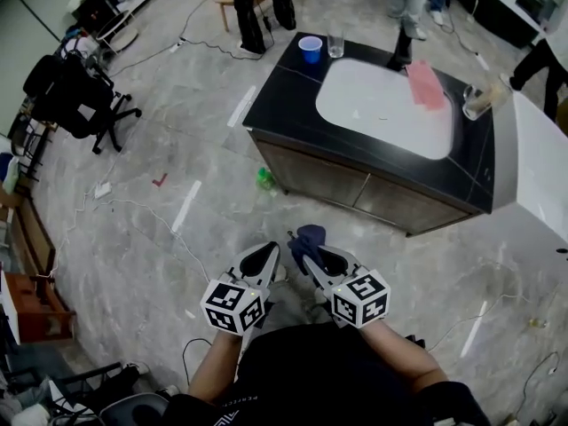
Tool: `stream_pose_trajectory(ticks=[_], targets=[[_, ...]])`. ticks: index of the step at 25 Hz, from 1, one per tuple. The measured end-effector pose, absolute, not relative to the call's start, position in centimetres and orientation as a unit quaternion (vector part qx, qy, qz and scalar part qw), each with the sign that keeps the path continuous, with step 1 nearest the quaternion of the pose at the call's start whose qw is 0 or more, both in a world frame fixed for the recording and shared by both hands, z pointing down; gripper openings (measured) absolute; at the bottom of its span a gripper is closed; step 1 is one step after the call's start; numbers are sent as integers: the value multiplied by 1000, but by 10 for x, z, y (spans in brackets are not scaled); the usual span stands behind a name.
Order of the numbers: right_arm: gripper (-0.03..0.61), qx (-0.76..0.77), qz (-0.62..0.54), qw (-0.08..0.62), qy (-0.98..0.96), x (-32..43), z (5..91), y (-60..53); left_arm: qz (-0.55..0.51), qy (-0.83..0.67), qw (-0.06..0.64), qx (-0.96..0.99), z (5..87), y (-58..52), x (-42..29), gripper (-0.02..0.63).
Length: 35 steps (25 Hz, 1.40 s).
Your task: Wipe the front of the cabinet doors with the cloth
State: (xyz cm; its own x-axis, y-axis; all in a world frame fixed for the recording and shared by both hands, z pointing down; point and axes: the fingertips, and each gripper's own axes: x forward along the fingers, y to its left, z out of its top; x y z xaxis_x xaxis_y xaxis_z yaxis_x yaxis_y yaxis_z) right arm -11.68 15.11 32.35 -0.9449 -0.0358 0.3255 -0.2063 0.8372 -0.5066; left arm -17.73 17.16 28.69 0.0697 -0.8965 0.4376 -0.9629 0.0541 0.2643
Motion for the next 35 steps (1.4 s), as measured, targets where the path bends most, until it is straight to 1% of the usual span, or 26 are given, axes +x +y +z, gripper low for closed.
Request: stream_pose_trajectory(ticks=[4, 11, 18, 24, 35], targets=[[106, 66, 279, 151, -946, -133, 324, 142, 63, -679, 255, 685, 290, 167, -192, 17], [106, 89, 271, 156, -946, -173, 326, 132, 66, -675, 241, 695, 294, 152, -241, 17], [106, 134, 294, 158, -933, -228, 339, 116, 59, -645, 252, 719, 295, 135, -297, 17], [106, 167, 293, 184, -923, -264, 363, 107, 87, -621, 267, 732, 323, 123, -348, 17], [106, 219, 277, 206, -913, -298, 394, 75, 108, -570, 290, 761, 376, 81, -373, 17]])
